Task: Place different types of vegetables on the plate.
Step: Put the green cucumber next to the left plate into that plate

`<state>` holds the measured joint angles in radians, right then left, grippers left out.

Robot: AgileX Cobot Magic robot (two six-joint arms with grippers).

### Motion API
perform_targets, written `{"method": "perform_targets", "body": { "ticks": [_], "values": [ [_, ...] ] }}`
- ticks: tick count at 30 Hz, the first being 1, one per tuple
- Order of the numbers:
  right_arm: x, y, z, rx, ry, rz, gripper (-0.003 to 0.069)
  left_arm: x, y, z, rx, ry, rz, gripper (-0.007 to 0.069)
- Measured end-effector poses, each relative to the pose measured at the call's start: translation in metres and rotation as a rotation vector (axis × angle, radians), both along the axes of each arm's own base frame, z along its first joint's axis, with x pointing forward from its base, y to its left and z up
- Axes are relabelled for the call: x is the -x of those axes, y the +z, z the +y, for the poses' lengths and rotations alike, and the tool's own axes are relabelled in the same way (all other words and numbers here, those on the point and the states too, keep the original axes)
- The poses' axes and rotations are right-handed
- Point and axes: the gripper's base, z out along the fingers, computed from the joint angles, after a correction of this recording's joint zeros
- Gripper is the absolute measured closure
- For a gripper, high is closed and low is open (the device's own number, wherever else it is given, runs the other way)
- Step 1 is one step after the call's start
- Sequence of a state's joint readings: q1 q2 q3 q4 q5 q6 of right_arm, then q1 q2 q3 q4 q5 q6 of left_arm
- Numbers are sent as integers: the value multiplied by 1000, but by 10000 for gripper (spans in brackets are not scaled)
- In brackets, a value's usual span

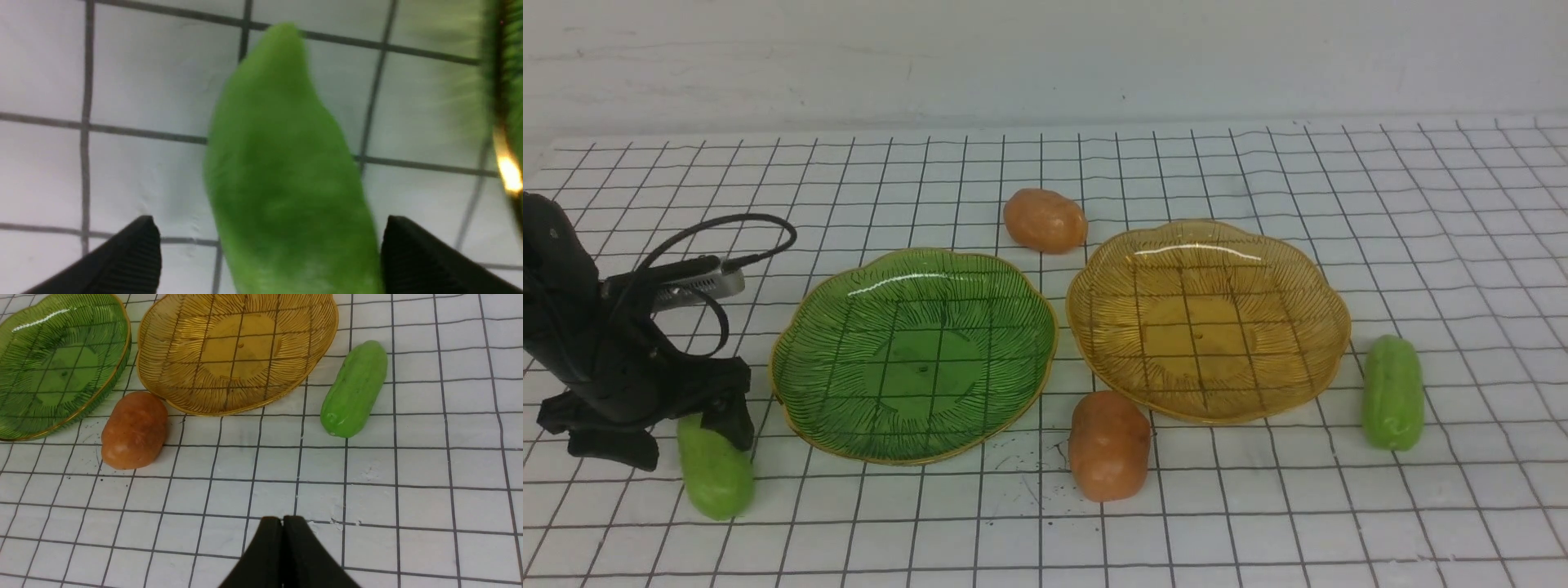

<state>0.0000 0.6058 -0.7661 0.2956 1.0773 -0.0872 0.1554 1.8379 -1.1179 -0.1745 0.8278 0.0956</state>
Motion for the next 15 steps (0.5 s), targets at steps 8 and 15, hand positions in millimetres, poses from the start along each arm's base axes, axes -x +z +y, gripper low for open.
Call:
{"method": "perform_targets", "body": {
  "ticks": [8, 15],
  "values": [
    [-9, -3, -5, 49, -36, 38, 670, 0, 0, 0, 2, -12, 38, 258],
    [-53, -4, -17, 143, -129, 221, 670, -12, 68, -7, 19, -29, -110, 253]
  ]
}}
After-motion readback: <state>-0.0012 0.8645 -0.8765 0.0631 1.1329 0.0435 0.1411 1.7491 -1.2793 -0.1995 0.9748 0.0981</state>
